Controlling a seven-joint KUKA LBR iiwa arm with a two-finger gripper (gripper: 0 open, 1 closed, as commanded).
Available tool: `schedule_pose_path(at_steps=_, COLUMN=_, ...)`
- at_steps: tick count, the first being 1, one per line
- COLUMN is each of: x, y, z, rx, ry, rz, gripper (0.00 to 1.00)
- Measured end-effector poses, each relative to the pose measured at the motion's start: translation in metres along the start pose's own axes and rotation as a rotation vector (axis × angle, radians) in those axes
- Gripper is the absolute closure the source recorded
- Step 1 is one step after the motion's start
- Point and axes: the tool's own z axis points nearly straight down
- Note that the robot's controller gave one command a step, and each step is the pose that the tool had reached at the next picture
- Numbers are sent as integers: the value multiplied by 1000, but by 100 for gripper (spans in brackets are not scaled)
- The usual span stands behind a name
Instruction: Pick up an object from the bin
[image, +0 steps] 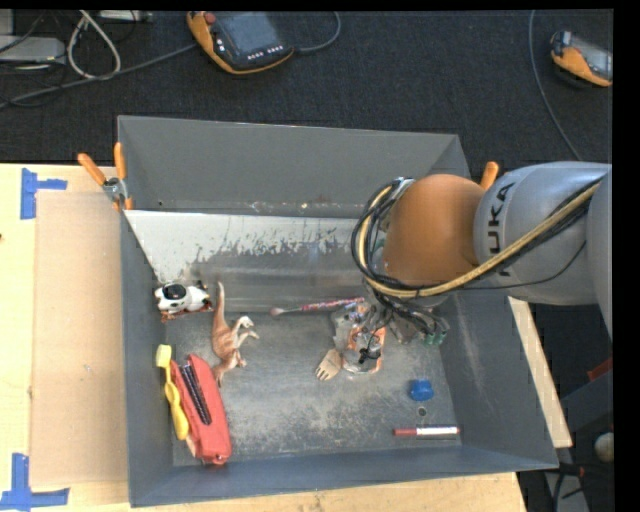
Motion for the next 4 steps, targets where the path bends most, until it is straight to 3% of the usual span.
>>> schedule_pose_path(at_steps=1, x=0, y=0, z=-7, rx=-1, ry=0, rz=2, gripper=100)
schedule_pose_path(at_steps=4, x=2, y=5, z=-99, rx=-7, ry=10, rz=7, gripper=100)
